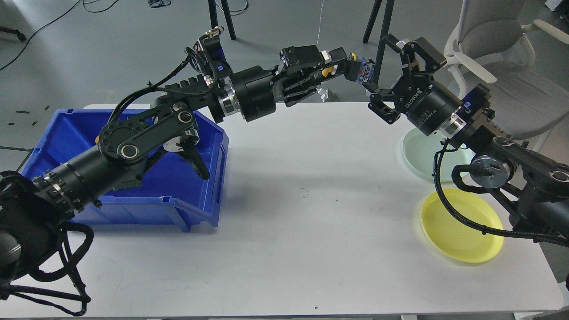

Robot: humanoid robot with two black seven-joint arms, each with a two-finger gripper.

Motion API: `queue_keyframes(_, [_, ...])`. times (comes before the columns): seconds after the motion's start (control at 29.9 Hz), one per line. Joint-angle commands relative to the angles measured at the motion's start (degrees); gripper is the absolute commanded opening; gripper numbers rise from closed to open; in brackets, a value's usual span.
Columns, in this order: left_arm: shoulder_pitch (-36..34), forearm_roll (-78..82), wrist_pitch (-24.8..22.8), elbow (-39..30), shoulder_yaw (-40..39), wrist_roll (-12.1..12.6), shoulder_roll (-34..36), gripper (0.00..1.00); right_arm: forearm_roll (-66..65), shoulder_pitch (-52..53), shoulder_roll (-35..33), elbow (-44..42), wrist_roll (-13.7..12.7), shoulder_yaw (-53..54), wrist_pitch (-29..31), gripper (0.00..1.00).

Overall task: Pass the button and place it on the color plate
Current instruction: 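Close the right gripper on the yellow button held by the left gripper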

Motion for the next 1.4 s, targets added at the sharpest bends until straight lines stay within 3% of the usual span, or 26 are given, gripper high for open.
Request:
queue_keyframes(0.0, [0.0, -0.1, 0.0, 0.0, 0.0, 0.0, 0.0, 0.32, -0.6, -0.5, 0.3, 1.0, 0.0, -0.1, 0.0, 0.87])
queue_keyframes(0.37, [0.0, -0.1, 0.0, 0.1, 0.0, 0.0, 0.1, 0.32, -0.2, -3.5, -1.7, 7.0, 0.0, 0.5, 0.0, 0.85])
queue_keyframes(1.37, [0.0, 0.0, 0.0, 0.2, 0.0, 0.0, -0.1, 0.31, 4.7, -4.2, -1.9, 9.2, 0.0, 1.3, 0.0, 0.84])
